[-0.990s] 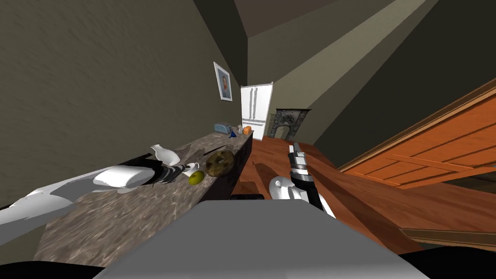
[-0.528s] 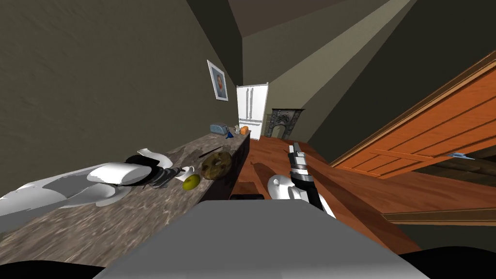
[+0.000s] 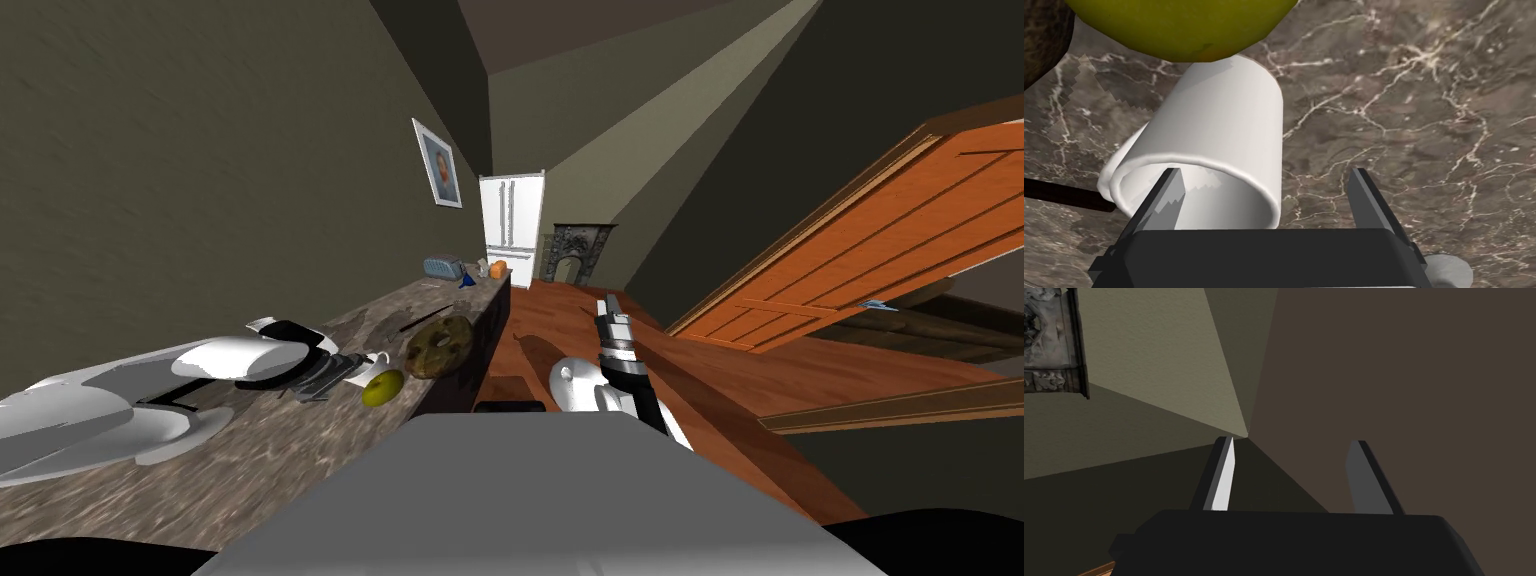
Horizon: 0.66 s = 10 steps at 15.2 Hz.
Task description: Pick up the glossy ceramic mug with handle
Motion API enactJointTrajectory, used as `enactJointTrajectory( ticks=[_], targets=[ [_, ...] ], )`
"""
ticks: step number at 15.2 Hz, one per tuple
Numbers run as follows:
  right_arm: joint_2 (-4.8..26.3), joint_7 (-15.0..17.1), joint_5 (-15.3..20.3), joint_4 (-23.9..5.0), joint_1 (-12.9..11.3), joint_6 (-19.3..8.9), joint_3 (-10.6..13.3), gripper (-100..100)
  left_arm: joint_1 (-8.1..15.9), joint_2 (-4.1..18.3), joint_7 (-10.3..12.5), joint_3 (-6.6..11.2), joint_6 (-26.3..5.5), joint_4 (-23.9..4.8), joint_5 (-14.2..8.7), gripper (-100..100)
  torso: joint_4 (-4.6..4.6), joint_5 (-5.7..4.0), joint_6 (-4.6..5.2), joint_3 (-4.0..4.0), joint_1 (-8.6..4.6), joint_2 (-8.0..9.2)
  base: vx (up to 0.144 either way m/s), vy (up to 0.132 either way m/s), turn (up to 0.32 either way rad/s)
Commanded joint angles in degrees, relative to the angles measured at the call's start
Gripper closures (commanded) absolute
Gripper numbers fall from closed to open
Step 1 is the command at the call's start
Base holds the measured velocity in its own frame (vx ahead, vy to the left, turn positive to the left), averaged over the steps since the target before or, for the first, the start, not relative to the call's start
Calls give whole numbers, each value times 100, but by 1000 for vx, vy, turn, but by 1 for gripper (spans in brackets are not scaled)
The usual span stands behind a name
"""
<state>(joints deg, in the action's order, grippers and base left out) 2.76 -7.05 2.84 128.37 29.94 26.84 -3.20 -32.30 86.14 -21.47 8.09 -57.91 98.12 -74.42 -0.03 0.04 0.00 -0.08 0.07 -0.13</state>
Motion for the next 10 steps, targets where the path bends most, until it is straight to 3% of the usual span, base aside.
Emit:
enactJointTrajectory(
  ticks=[1, 2, 3, 7, 9, 10],
  targets=[
    [0, 0, 0, 0, 0, 0, 0, 0, 32, -184, -41, -123, 114, -117, 152, -100, 0, 0, 0, 0, 0, 0, 5, 9, -94],
    [0, 0, 0, 0, 0, 0, 0, 0, -12, -79, -26, -29, 48, -50, 57, -100, 0, 0, 0, 1, 1, 1, 2, 7, -33],
    [0, 0, 0, 0, 0, 0, 0, 0, -17, -96, -35, -34, 67, -60, 72, 100, 1, -1, -1, 1, 1, 2, 0, 0, 0],
    [0, 0, 0, 0, 0, 0, 0, 0, -20, -94, -33, -35, 58, -61, 66, 100, 2, 2, 2, 3, -2, 3, 0, 1, 3],
    [0, 0, 0, 0, 1, 0, -1, 0, 10, 149, 16, 75, -77, 68, -124, 100, 5, -1, -1, 5, -3, 5, -4, -7, 126],
    [0, 0, 0, 0, 1, 0, -1, 0, -7, 48, -1, 25, -10, 18, -38, 100, 7, -1, -2, 7, -6, 7, -1, -7, 54]
  ],
)
